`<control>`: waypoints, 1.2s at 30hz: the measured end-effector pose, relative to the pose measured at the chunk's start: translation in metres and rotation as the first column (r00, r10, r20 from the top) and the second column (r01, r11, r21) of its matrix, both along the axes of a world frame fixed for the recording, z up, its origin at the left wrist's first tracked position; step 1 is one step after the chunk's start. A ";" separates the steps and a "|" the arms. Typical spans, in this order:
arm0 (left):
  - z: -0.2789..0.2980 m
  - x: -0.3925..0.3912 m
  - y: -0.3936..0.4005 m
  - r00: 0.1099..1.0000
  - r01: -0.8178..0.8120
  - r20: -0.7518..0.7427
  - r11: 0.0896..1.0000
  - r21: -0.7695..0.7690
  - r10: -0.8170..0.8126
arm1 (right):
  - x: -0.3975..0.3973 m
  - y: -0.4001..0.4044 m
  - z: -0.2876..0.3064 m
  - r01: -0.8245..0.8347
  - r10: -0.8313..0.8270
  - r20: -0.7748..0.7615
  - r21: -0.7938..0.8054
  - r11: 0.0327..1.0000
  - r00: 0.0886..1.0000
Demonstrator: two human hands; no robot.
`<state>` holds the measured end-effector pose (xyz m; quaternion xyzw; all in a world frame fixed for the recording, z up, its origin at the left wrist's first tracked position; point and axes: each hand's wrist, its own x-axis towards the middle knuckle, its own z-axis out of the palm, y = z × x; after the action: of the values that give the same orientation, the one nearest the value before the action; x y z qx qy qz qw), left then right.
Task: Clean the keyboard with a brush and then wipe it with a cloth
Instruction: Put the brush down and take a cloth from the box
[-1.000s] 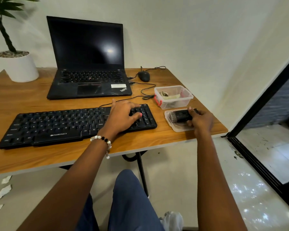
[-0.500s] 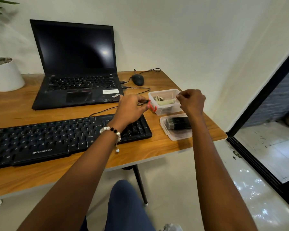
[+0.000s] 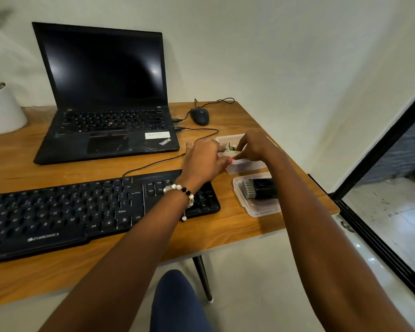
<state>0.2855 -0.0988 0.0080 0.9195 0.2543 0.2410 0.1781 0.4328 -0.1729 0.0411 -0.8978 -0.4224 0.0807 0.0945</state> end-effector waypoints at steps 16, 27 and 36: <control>0.046 -0.052 -0.021 0.861 0.302 0.493 0.654 -0.694 0.126 | -0.058 -0.057 0.048 0.608 0.292 -0.787 0.608 0.510 0.543; 0.040 -0.158 -0.025 0.938 0.110 0.340 0.987 -0.113 -0.065 | -0.169 -0.062 0.027 0.398 0.398 -0.828 0.545 0.738 0.396; 0.038 -0.240 -0.013 0.869 0.172 0.436 0.685 -0.708 0.232 | -0.210 -0.049 0.018 0.259 0.511 -0.810 0.579 0.773 0.287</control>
<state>0.0457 -0.1119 0.0462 0.6744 0.2901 0.3494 0.5822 0.2224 -0.2215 0.0586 -0.5433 -0.3572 0.4600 0.6046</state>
